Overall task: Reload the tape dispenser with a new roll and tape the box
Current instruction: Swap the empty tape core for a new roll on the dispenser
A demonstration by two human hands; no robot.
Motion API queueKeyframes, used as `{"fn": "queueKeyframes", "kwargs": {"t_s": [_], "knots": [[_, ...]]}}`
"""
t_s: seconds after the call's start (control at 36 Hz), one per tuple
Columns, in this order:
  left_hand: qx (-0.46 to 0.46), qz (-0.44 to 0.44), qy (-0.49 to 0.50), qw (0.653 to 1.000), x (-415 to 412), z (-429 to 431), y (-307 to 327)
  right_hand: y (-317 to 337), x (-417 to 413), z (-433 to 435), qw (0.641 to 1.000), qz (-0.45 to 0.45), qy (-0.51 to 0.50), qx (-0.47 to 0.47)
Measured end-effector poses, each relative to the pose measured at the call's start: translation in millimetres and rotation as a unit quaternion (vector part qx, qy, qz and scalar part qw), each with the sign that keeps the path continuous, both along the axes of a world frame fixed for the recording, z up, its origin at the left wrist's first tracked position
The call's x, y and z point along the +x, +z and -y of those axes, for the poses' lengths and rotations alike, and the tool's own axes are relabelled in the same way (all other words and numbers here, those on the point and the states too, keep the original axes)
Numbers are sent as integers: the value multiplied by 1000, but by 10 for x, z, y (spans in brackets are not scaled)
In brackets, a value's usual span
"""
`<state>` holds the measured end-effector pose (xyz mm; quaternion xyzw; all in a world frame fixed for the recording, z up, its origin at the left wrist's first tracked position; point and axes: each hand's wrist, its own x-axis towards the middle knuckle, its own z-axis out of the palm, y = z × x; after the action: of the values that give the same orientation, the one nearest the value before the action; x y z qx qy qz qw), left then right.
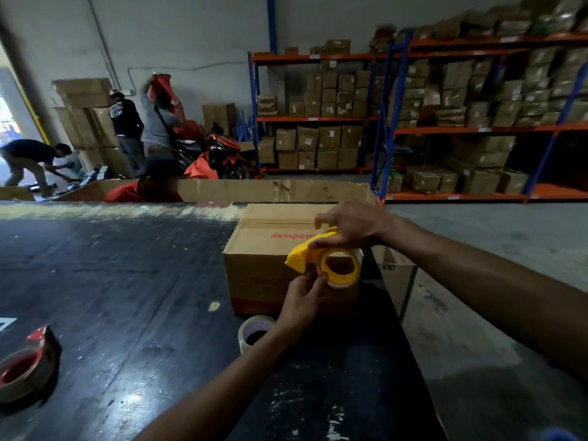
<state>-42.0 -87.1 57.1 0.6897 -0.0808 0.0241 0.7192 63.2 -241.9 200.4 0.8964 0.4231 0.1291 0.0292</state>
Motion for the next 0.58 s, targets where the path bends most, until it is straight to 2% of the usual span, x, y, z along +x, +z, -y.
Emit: {"fn": "queueKeyframes", "kwargs": {"t_s": [0.14,0.39,0.58], "knots": [[41,40,32,998,-17,-76,25,284,5,-37,1000,4,-16,-2],[42,87,62,993,-46,-175,149,478,-24,-117,998,50,24,11],[22,104,44,993,-131,-142,40,505,62,-120,994,98,6,46]]}}
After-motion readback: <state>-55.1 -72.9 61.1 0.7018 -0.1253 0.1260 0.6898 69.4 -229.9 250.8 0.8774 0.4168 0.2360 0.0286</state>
